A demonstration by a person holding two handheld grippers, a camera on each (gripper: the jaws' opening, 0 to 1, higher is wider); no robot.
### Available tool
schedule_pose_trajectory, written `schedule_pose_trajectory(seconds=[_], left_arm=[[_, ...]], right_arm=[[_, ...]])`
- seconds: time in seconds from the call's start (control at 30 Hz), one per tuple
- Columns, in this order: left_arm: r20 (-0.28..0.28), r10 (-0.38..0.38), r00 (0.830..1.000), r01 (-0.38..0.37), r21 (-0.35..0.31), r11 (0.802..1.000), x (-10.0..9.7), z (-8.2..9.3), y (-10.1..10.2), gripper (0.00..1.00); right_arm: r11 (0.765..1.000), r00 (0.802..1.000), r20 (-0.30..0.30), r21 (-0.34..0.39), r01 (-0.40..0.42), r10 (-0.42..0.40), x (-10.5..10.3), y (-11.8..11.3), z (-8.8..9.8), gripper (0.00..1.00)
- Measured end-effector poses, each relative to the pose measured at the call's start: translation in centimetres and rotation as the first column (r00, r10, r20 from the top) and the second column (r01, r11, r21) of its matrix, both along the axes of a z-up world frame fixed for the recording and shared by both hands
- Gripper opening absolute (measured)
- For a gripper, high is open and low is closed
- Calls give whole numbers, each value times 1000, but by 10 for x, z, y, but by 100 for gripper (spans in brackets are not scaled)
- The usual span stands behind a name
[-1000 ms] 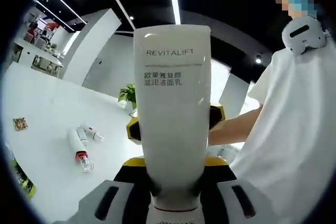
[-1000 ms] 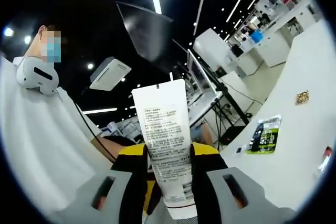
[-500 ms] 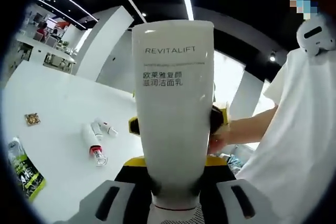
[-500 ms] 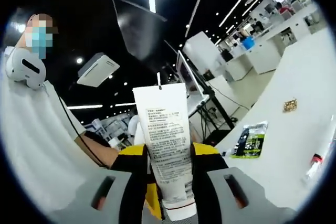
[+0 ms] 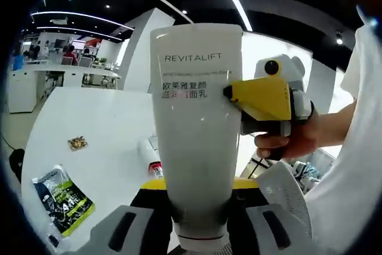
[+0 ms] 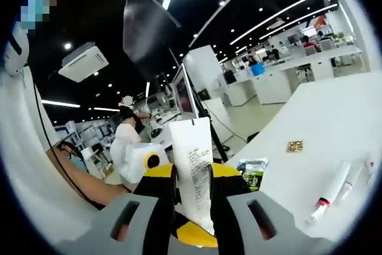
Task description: Arrange the skincare products in the storage area until every visible bottle or jar stands upright without overlapping.
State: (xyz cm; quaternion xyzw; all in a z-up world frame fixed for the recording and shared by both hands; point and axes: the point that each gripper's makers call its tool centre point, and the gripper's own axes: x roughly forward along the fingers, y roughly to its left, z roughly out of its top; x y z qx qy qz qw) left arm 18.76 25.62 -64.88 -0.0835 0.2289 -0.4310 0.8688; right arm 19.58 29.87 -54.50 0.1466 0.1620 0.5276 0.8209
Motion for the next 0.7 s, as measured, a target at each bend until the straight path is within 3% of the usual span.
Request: schedule_pose_trajectory(seconds=[0.1,0.27,0.47,0.7], left_arm=[[23,27,999,-29,87,996,3,-8,4,34],[54,49,997,-57,169,984,6,-15,7,34],[84,60,995,-80,256,963,7,-24,11,34],[115,81,990,-109,262,959,13,-22,13,36]], right_arm=[[998,998,-1,-33,56,-56,9,1,1,19],[980,993,9,-160,122,-122,17,1,-14,16],[960,984,3,-221,174,-178,21,0,-27,12],[963,990,19,-226,144,-143,21,2,-24,7]])
